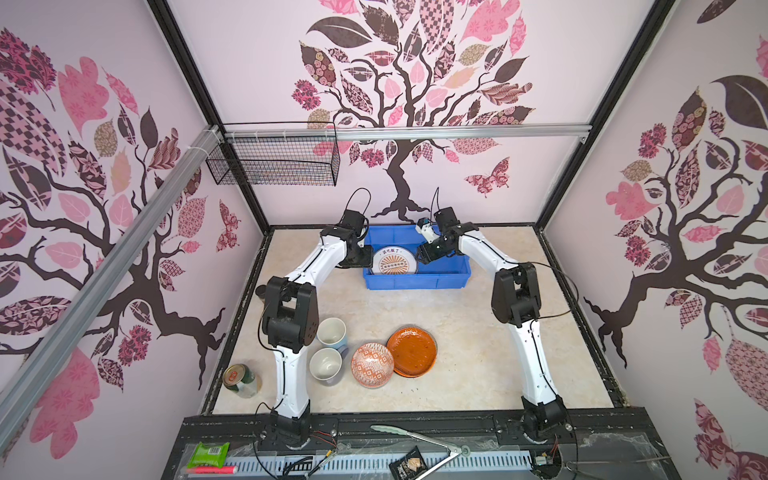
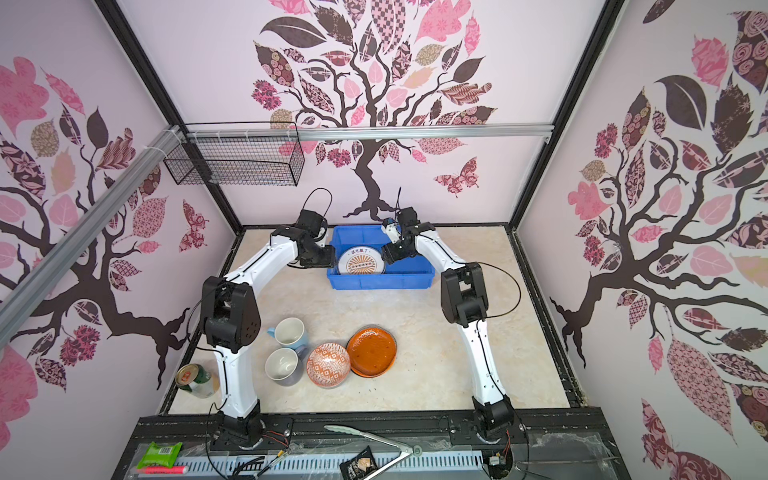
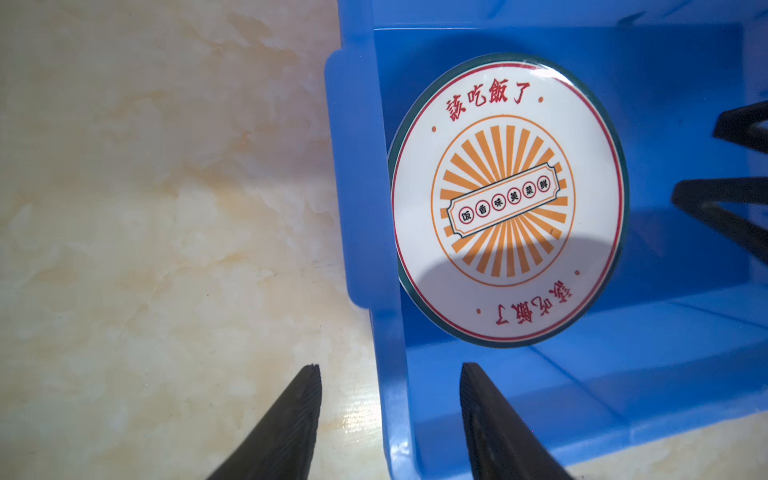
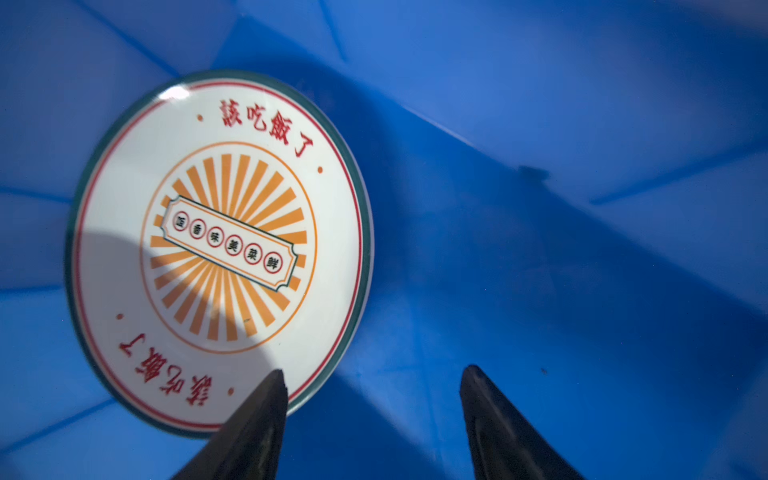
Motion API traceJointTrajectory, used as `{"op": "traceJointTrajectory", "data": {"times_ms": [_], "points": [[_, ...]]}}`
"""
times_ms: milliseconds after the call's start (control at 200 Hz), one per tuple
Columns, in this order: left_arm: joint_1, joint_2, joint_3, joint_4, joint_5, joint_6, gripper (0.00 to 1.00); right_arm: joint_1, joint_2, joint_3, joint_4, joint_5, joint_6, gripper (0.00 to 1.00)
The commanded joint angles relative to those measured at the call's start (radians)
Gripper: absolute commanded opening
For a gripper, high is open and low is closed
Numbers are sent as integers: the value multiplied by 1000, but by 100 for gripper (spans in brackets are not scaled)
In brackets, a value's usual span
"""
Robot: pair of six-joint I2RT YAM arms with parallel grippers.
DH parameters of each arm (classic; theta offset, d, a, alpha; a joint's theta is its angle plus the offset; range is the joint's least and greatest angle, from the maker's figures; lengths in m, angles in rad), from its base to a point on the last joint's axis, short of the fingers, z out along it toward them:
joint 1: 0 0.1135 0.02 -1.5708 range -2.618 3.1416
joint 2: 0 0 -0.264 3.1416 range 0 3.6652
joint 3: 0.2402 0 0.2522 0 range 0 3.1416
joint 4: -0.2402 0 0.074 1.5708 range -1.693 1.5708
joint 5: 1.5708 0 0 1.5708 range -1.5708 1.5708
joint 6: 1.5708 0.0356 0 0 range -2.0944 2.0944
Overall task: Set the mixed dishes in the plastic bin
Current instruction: 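Lower the sunburst plate into the bin and open the right gripper, then raise the right gripper and move it toward the orange dish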
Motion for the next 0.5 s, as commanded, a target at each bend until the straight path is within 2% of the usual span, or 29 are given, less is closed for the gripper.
{"op": "traceJointTrajectory", "data": {"times_ms": [0, 140, 255, 395, 490], "points": [[-9, -68, -67, 31, 3, 9, 58, 0, -176, -75, 28, 47, -9, 69], [-34, -122, -112, 40, 5, -3, 58, 1, -289, -165, -4, 66, -25, 69], [-68, -158, -134, 35, 4, -9, 58, 1, -375, -245, -70, 21, -22, 67], [-101, -205, -170, 23, 34, -18, 59, 2, -487, -408, -134, -91, -3, 58], [-113, -240, -198, 20, 44, -25, 59, 4, -573, -555, -128, -114, 9, 52]]}}
